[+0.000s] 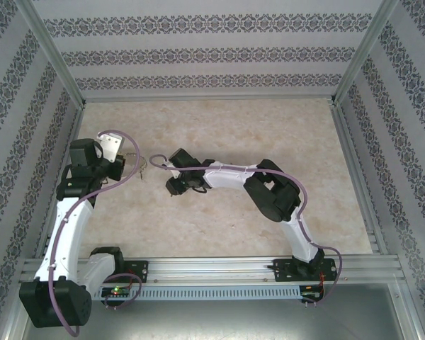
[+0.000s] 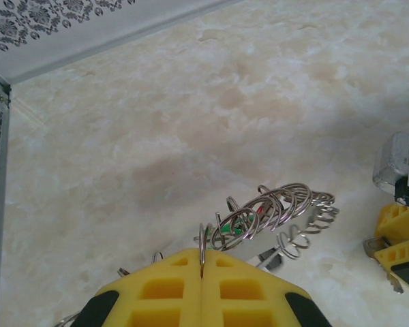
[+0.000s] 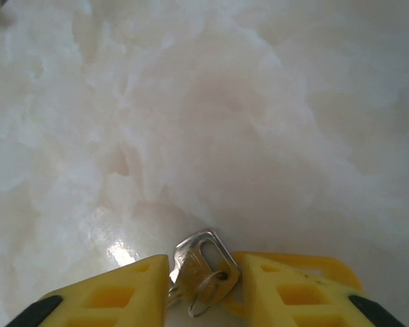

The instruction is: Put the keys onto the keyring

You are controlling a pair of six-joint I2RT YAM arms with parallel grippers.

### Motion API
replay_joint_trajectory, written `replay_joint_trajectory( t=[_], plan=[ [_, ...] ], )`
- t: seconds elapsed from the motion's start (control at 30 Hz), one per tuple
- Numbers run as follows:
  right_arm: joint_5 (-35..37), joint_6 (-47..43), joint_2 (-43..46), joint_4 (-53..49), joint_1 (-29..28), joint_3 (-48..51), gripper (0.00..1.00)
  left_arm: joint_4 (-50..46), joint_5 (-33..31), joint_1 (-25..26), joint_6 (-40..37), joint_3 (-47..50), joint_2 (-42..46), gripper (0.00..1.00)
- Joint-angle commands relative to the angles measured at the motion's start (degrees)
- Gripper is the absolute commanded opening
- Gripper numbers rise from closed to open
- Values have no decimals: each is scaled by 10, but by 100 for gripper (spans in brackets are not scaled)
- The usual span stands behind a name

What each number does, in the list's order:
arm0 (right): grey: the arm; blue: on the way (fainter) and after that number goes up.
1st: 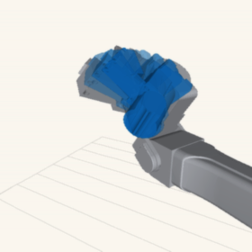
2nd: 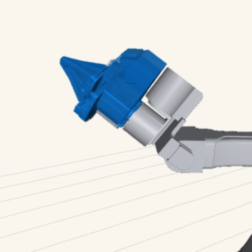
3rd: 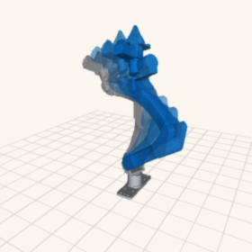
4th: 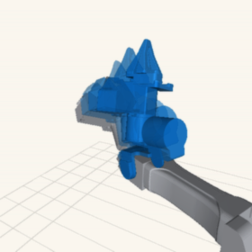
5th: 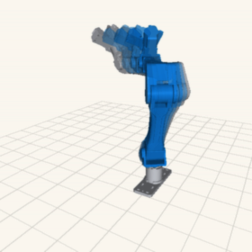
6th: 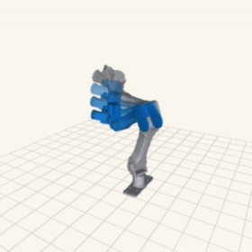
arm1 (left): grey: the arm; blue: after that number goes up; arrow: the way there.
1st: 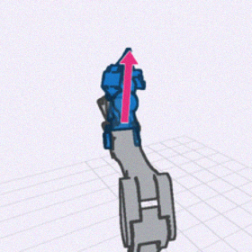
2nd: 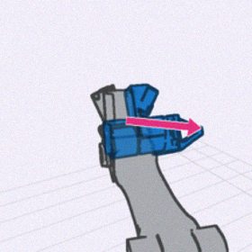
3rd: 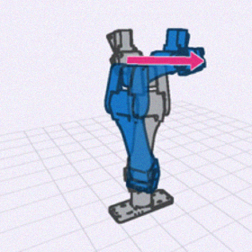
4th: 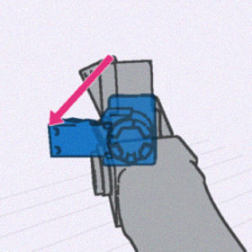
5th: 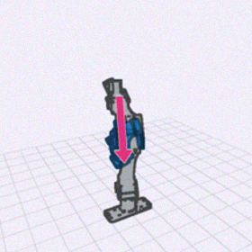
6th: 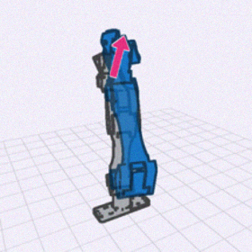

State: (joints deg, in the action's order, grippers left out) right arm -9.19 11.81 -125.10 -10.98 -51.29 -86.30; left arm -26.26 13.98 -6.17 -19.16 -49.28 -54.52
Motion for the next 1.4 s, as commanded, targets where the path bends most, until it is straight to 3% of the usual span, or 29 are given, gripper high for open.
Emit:
replay_joint_trajectory(
  t=[0.0,0.17,0.4,0.67,0.9,1.07,1.37],
  plan=[
    [23,6,-12,-44,-9,-14,29,10,19,-10,12,-26,3,0],
    [32,7,-2,-49,-11,-13,21,8,23,-11,13,-24,4,0],
    [28,10,33,-26,-11,20,30,12,34,-11,15,-18,5,0],
    [15,16,49,-15,-15,45,30,18,38,-11,18,-11,4,0],
    [31,18,46,-25,-19,39,8,19,43,-11,20,-9,4,0],
    [27,19,69,-15,-19,54,2,21,58,-11,21,-7,5,0],
    [-46,-46,210,29,7,154,0,61,187,5,-25,16,21,0]
  ],
)
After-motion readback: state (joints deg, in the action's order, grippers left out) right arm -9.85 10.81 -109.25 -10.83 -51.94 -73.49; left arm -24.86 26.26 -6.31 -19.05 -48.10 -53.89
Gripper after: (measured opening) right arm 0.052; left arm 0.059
